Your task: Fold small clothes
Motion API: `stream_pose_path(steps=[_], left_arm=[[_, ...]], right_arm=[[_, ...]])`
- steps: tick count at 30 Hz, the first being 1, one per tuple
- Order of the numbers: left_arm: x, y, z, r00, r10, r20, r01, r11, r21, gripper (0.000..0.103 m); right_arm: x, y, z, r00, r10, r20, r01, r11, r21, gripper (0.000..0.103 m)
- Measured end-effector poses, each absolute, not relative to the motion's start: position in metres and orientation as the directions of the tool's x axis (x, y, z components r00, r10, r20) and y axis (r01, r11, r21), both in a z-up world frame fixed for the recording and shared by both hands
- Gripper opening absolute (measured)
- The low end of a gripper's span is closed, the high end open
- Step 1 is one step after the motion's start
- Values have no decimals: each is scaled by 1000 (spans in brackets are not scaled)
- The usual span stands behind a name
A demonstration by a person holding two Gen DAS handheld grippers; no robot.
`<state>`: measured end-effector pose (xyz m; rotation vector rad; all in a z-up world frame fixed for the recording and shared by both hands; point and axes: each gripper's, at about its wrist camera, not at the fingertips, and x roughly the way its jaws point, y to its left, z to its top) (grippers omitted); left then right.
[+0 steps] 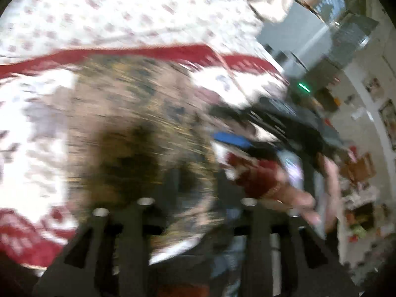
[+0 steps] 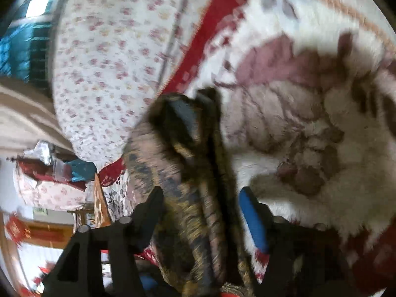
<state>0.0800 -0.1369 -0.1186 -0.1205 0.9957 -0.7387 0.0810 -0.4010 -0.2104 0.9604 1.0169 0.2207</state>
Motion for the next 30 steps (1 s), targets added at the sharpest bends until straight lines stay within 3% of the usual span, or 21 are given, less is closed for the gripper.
stream_pose_path(steps=[3, 5, 7, 9, 14, 17, 20, 21, 22, 24, 29, 30], left_arm=[[93, -109, -127, 393, -552, -735, 418, 819, -392, 49], [102, -97, -138, 391, -537, -747, 364, 836, -410, 49], [107, -88, -148, 391, -537, -747, 323, 841, -435, 49], [110, -84, -155, 386, -529, -755, 286, 847, -448, 48], [111, -80, -167, 387, -476, -790, 279, 877, -392, 49], [115, -71, -170, 365, -484, -795, 257, 873, -414, 48], [120, -57, -157, 392, -512, -764, 241, 859, -452, 48], [124, -53, -152, 400, -520, -755, 236, 854, -463, 49], [129, -49, -147, 405, -527, -747, 227, 849, -477, 49], [145, -48, -139, 405, -534, -742, 222, 845, -487, 51], [197, -60, -128, 412, -525, -745, 215, 850, -480, 51], [211, -62, -130, 407, -524, -749, 204, 851, -485, 51]], right_arm=[[57, -374, -199, 542, 539, -645, 210, 656, 725, 62], [45, -352, -195, 510, 456, -729, 215, 754, 621, 60], [36, -340, -194, 485, 337, -807, 241, 836, 493, 22], [26, -335, -195, 467, 284, -837, 254, 864, 435, 9], [3, -350, -227, 354, 246, -902, 376, 846, 378, 6], [2, -359, -224, 374, 267, -888, 404, 815, 415, 6], [-10, -366, -196, 474, 268, -839, 352, 815, 460, 11], [-11, -366, -184, 498, 277, -822, 312, 827, 468, 24], [-9, -366, -174, 517, 281, -809, 276, 840, 467, 62], [1, -370, -152, 587, 283, -759, 199, 858, 473, 93], [83, -386, -137, 606, 419, -676, 83, 812, 578, 91], [102, -388, -135, 599, 437, -670, 76, 802, 592, 87]])
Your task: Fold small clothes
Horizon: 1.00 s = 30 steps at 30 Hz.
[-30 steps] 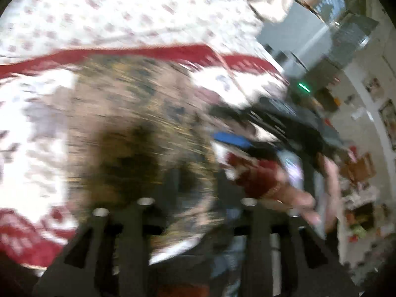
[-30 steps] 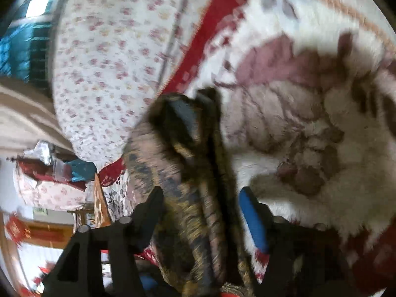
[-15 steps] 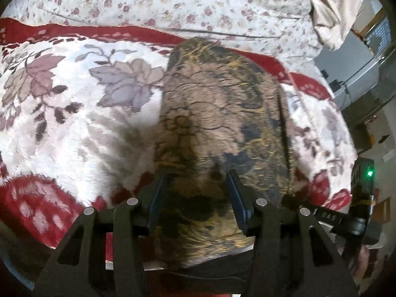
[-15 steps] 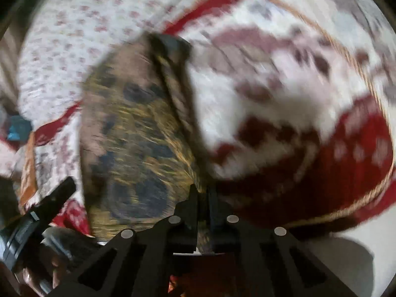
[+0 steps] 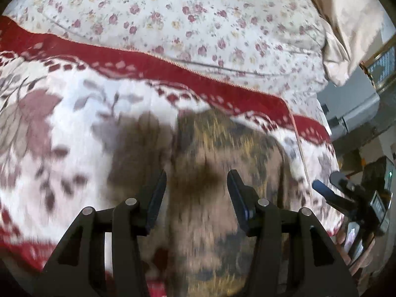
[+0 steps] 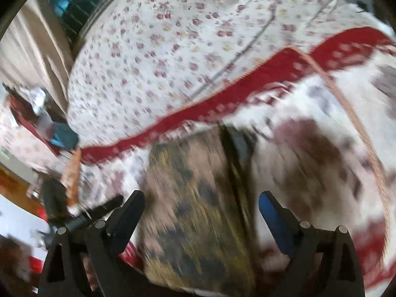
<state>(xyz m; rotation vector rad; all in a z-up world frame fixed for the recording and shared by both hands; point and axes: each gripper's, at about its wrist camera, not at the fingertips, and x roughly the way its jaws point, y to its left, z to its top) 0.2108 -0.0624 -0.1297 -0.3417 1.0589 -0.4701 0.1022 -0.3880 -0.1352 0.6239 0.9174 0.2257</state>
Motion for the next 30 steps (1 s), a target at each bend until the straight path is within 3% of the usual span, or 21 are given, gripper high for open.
stream_pose_path(steps=[8, 10, 13, 15, 20, 23, 24, 26, 27, 28, 30], left_arm=[[288, -87, -173, 305, -582, -754, 157, 811, -563, 51], [291, -86, -178, 311, -614, -725, 171, 787, -593, 51], [292, -85, -180, 303, -652, -695, 139, 752, -644, 42], [289, -88, -175, 320, -633, -705, 172, 770, -614, 35], [292, -85, -181, 317, -637, -703, 158, 766, -623, 35], [291, -75, -177, 303, -661, -686, 130, 742, -658, 36], [290, -71, -174, 310, -660, -684, 128, 742, -658, 40], [287, -64, -168, 331, -656, -678, 128, 743, -657, 50], [287, -61, -167, 342, -651, -678, 125, 747, -653, 58], [287, -60, -167, 345, -647, -680, 120, 749, -652, 60], [289, -63, -174, 314, -653, -689, 115, 746, -655, 60]], right_arm=[[207, -380, -190, 476, 453, -754, 152, 802, 578, 48], [213, -380, -201, 455, 426, -782, 167, 822, 545, 27], [213, -393, -208, 461, 403, -791, 223, 810, 542, 10], [211, -405, -211, 463, 364, -808, 274, 809, 521, 5], [216, -416, -240, 375, 283, -883, 353, 837, 419, 0], [199, -433, -226, 466, 381, -799, 329, 763, 556, 1], [191, -436, -215, 500, 397, -770, 303, 752, 585, 6], [177, -439, -202, 549, 433, -715, 259, 725, 638, 41], [174, -439, -198, 571, 448, -688, 239, 711, 661, 89], [172, -438, -195, 587, 451, -672, 225, 707, 671, 103], [179, -429, -199, 556, 476, -681, 207, 715, 668, 103]])
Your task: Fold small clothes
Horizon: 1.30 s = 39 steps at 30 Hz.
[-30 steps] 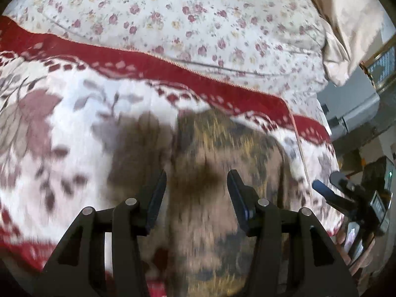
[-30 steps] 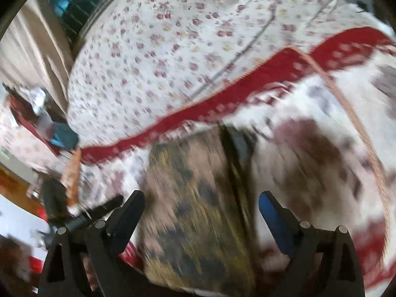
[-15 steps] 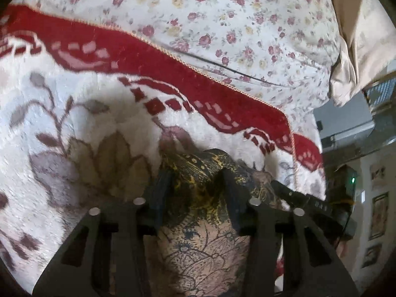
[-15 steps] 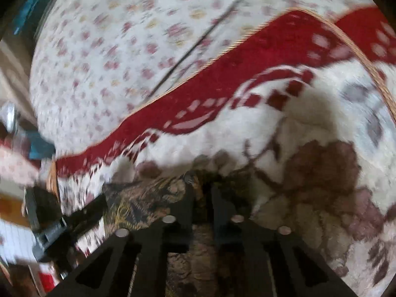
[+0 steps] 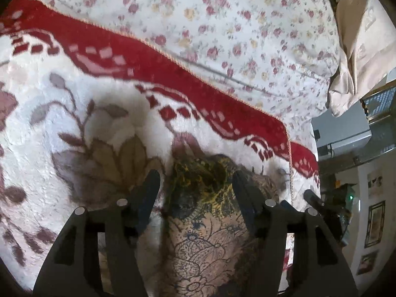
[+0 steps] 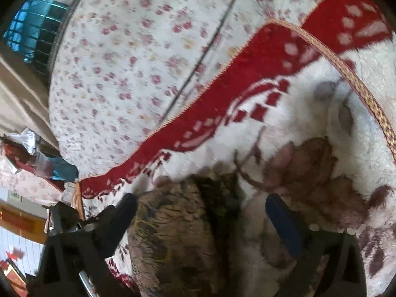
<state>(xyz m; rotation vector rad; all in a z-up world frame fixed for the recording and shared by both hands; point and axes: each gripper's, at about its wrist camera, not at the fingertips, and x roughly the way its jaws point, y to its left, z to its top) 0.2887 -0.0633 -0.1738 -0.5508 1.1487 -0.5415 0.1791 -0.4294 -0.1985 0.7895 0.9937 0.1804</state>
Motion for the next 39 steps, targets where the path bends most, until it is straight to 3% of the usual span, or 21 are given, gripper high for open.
stream_pose_path(steps=[2, 4, 6, 8, 9, 10, 13, 14, 16, 18, 23, 28, 39], left_arm=[[290, -71, -185, 265, -657, -706, 112, 748, -654, 60], [290, -76, -201, 228, -683, -694, 105, 726, -679, 60], [290, -77, -212, 224, -698, -680, 92, 710, -699, 62], [291, -78, -217, 233, -715, -659, 90, 691, -718, 62], [291, -79, -216, 234, -715, -658, 95, 691, -717, 61], [290, -81, -214, 238, -713, -659, 110, 694, -711, 58], [285, -84, -213, 253, -706, -662, 129, 702, -700, 49], [285, -85, -214, 251, -702, -666, 134, 707, -695, 42], [282, -84, -210, 254, -697, -671, 154, 714, -683, 30], [277, -74, -197, 256, -713, -653, 153, 697, -701, 23], [255, -31, -137, 325, -726, -606, 183, 677, -713, 22], [277, 16, -94, 372, -683, -629, 170, 716, -678, 22], [422, 37, -140, 378, -664, -645, 75, 716, -694, 23]], right_arm=[[187, -423, -219, 486, 516, -705, 235, 700, 675, 101], [195, -414, -243, 395, 571, -720, 257, 683, 683, 93], [199, -412, -245, 397, 567, -722, 248, 691, 679, 92], [204, -413, -246, 399, 578, -712, 226, 690, 687, 79], [205, -416, -250, 408, 586, -700, 237, 673, 701, 67], [206, -416, -252, 407, 597, -691, 238, 661, 712, 61], [205, -413, -257, 391, 630, -671, 224, 642, 733, 58], [205, -409, -260, 379, 635, -673, 219, 645, 732, 55], [207, -401, -265, 353, 633, -689, 216, 662, 718, 30], [202, -397, -260, 387, 617, -685, 224, 658, 719, 22], [191, -365, -198, 484, 625, -612, 99, 656, 748, 20], [228, -317, -168, 472, 661, -584, 40, 645, 763, 20], [376, -282, -214, 411, 697, -588, 41, 630, 775, 20]])
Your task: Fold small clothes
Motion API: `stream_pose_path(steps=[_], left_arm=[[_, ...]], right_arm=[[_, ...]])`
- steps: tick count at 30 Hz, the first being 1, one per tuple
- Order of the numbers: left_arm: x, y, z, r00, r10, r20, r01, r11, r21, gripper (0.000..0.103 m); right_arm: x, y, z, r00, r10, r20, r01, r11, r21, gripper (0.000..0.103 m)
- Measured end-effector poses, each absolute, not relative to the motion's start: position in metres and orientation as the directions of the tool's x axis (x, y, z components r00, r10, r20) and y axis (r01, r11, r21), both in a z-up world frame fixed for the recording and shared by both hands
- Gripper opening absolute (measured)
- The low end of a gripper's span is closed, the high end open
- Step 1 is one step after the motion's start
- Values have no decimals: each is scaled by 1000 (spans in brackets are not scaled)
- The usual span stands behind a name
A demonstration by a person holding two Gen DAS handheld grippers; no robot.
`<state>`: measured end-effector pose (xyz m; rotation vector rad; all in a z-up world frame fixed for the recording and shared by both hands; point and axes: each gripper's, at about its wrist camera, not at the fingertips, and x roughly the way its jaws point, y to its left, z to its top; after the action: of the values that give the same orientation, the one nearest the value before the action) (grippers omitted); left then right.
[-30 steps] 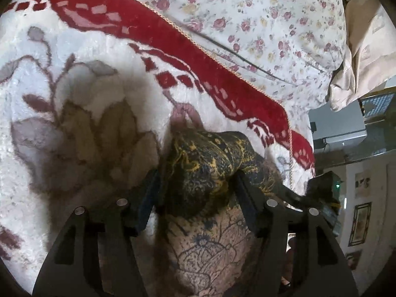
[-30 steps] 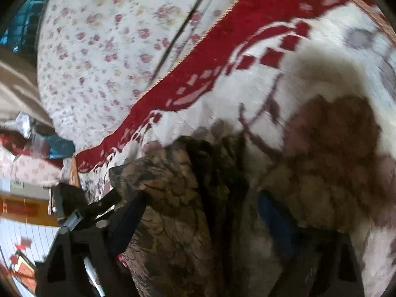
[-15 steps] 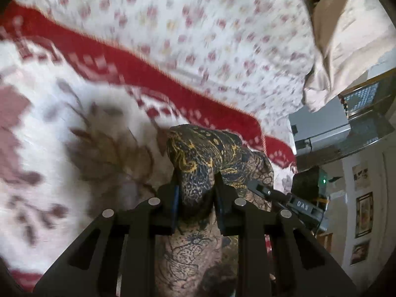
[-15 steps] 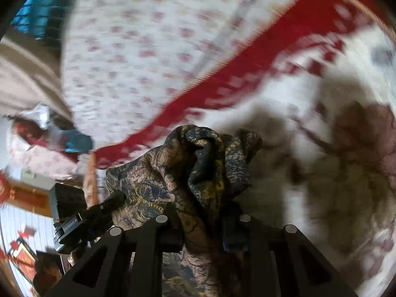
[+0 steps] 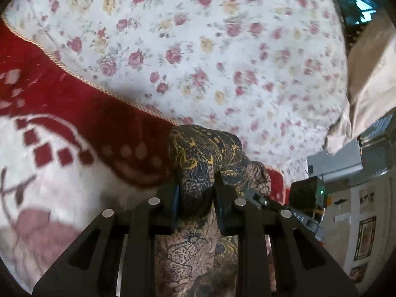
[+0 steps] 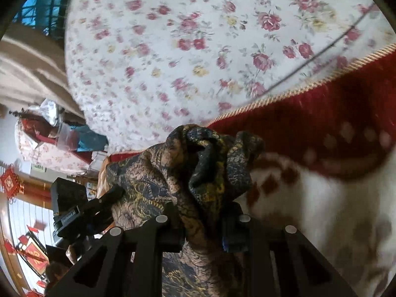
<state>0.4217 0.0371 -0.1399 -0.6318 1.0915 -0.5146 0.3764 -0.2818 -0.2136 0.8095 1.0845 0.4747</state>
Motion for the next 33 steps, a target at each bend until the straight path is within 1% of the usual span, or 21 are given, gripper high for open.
stream_pose_path(steps=[2, 5, 6, 8, 9, 10, 11, 12, 13, 14, 15, 18, 20, 23, 26, 27, 28, 29, 31, 32, 33], left_arm=[[426, 32, -159, 402, -633, -662, 69, 742, -667, 26], [433, 21, -185, 378, -507, -775, 22, 842, -540, 27], [433, 20, -188, 383, -487, -785, 30, 856, -516, 28], [433, 28, -191, 377, -506, -776, 18, 841, -540, 29], [431, 36, -188, 377, -525, -763, 0, 824, -567, 29], [426, 42, -184, 383, -535, -753, -11, 812, -583, 29], [420, 49, -178, 393, -544, -741, -19, 801, -598, 31], [412, 55, -172, 402, -548, -733, -17, 796, -605, 39], [397, 62, -163, 419, -546, -725, -8, 797, -604, 44], [386, 66, -158, 431, -541, -722, -4, 799, -602, 56], [365, 73, -153, 450, -535, -715, 1, 801, -598, 60], [312, 79, -150, 468, -496, -731, 23, 834, -551, 60], [274, 78, -163, 454, -467, -759, 20, 857, -516, 60], [238, 75, -178, 420, -474, -774, 10, 855, -518, 60], [225, 68, -188, 422, -454, -785, -8, 863, -504, 60], [227, 65, -192, 412, -435, -800, -11, 876, -482, 59], [228, 63, -194, 411, -412, -813, -15, 889, -458, 57], [228, 62, -196, 416, -391, -821, -15, 900, -436, 50], [228, 61, -197, 423, -389, -818, -13, 900, -435, 28], [226, 61, -197, 432, -396, -810, -8, 897, -443, 5], [224, 63, -195, 439, -400, -804, 0, 895, -446, 4]], right_arm=[[388, -282, -231, 394, 677, -621, 54, 658, 751, 21], [391, -281, -261, 368, 645, -670, 73, 698, 712, 24], [392, -281, -270, 358, 642, -678, 94, 697, 710, 29], [391, -286, -273, 364, 669, -648, 113, 659, 744, 31], [388, -289, -270, 369, 665, -649, 124, 657, 743, 35], [384, -290, -264, 370, 651, -663, 131, 670, 731, 48], [378, -292, -256, 381, 633, -674, 130, 685, 717, 54], [368, -294, -245, 398, 620, -677, 122, 695, 708, 60], [353, -295, -233, 413, 606, -680, 105, 710, 696, 60], [340, -295, -224, 420, 592, -687, 91, 726, 682, 60], [324, -294, -215, 429, 567, -704, 84, 750, 656, 60], [278, -289, -204, 441, 527, -726, 76, 785, 615, 60], [244, -290, -209, 447, 520, -728, 93, 782, 616, 60], [204, -287, -226, 438, 545, -715, 110, 757, 644, 59], [191, -278, -237, 414, 509, -755, 132, 787, 602, 46], [189, -277, -240, 416, 487, -768, 143, 798, 585, 39], [186, -278, -242, 420, 471, -775, 155, 805, 573, 27], [185, -276, -241, 423, 465, -778, 147, 812, 565, 23], [179, -275, -232, 458, 404, -792, 123, 853, 507, 10], [176, -273, -227, 468, 411, -783, 105, 854, 510, 9], [174, -273, -224, 473, 434, -766, 88, 842, 532, 5]])
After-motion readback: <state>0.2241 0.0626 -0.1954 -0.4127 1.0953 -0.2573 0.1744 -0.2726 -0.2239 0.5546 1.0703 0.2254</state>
